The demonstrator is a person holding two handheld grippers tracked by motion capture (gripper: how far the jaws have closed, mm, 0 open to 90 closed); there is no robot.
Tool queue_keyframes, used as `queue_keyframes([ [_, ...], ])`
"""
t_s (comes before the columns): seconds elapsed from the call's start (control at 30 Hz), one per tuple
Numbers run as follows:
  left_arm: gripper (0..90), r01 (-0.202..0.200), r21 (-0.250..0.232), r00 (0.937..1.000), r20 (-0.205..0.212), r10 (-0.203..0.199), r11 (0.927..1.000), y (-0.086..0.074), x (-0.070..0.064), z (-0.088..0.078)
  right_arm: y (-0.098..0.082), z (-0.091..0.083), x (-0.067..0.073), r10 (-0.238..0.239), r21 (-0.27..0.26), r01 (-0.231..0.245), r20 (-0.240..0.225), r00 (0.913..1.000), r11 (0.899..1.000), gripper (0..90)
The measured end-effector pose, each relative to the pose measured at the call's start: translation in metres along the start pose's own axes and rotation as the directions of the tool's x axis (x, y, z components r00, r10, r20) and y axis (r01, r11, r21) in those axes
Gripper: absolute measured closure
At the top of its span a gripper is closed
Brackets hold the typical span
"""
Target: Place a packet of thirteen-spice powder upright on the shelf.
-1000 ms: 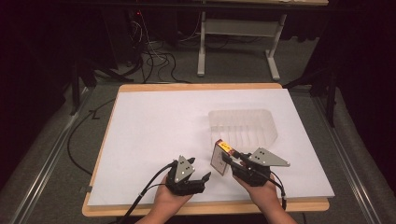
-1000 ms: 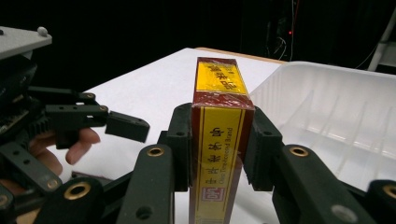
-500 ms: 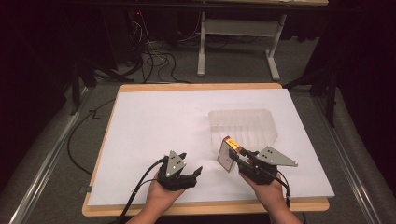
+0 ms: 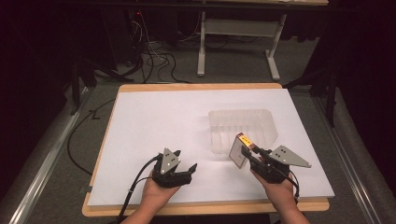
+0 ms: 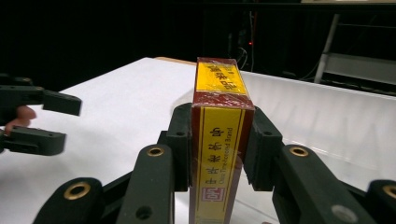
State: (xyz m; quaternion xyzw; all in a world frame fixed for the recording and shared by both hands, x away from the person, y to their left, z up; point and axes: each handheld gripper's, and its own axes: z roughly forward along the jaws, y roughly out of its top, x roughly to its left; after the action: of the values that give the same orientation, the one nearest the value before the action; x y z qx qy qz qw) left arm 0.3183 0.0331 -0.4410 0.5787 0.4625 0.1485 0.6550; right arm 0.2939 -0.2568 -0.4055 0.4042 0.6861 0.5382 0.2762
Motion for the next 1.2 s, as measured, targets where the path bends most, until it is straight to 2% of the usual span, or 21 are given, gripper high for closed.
queue_keyframes([
  [0.43,26.1,0.025,-0.023,0.9989,-0.038,-0.026,0.9994,0.012,0.018,-0.004,-0.001,-0.02,-0.03,0.034,-0.023,-0.032,0.094,0.9951,0.999,68.6],
  [0.67,26.2,0.01,-0.026,0.9983,-0.057,-0.011,0.9996,0.016,0.026,-0.007,-0.003,-0.026,-0.04,0.044,-0.028,-0.04,0.143,0.9888,0.999,68.6],
  [0.93,26.2,0.029,-0.018,0.9973,-0.067,-0.03,0.9994,0.021,0.035,-0.016,-0.004,-0.033,-0.051,0.059,-0.035,-0.053,0.175,0.9829,0.998,68.6],
  [1.2,25.9,0.004,0.0,0.9972,-0.075,-0.004,1.0,0.021,0.043,-0.03,-0.004,-0.044,-0.058,0.076,-0.057,-0.066,0.2,0.9769,0.996,68.6],
])
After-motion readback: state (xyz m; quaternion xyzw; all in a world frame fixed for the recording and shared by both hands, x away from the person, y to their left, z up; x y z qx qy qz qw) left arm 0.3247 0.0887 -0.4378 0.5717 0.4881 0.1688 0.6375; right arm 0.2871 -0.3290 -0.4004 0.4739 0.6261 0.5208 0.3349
